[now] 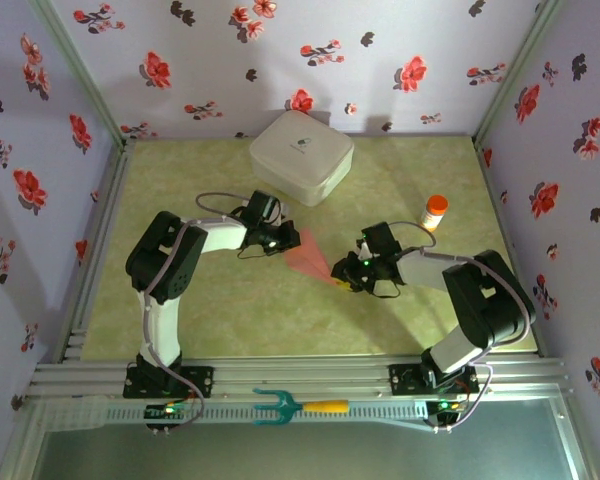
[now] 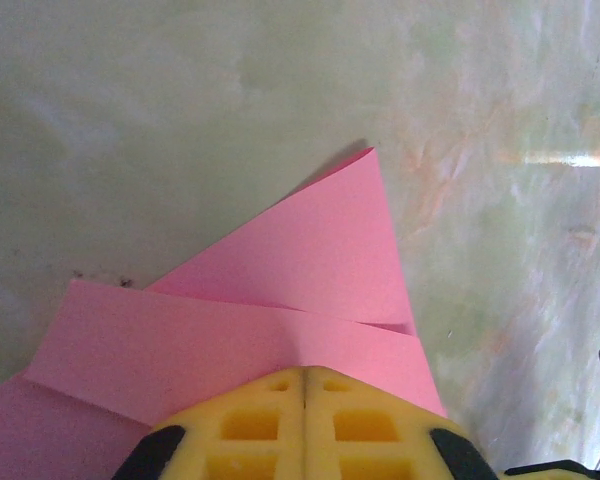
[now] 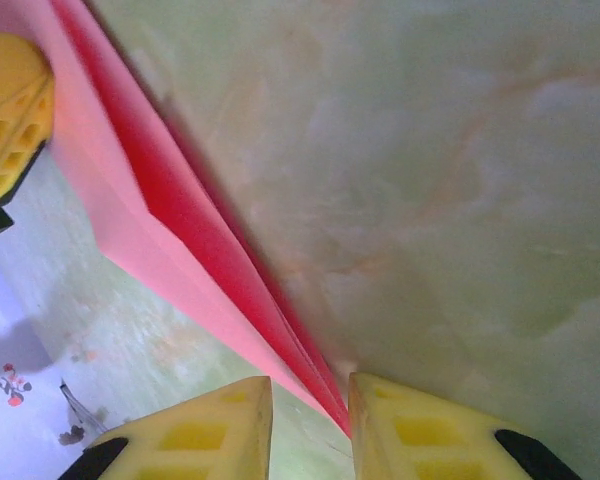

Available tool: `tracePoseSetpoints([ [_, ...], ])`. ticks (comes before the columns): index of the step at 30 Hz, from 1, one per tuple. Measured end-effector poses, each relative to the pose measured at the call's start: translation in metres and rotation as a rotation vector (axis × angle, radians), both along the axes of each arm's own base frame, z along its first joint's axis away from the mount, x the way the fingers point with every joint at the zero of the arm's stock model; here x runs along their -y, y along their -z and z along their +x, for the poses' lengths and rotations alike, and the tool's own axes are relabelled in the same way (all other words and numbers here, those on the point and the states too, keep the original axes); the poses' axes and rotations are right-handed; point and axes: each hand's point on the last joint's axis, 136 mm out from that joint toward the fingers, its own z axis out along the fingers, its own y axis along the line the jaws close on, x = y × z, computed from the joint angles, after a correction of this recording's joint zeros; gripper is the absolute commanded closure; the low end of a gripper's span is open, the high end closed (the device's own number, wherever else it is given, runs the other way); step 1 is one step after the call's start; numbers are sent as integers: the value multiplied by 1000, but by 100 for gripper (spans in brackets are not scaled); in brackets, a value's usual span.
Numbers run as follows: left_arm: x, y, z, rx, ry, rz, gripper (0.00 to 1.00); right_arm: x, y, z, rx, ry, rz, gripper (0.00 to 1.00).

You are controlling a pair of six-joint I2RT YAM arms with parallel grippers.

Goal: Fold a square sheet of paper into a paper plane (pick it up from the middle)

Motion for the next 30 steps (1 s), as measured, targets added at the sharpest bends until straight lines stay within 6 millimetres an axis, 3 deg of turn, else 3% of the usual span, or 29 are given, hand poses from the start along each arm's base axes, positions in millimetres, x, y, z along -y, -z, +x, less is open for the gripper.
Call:
tracePoseSetpoints([
  [8,0,0,0,-1,-1,0,99,-5,-2,4,27,-2,33,71],
  [19,0,0,0,-3,-1,-3,99,5,-6,-7,13,-11,10,70],
  [30,0,0,0,-7,-4,-7,99,5,0,-8,-3,-5,15,69],
])
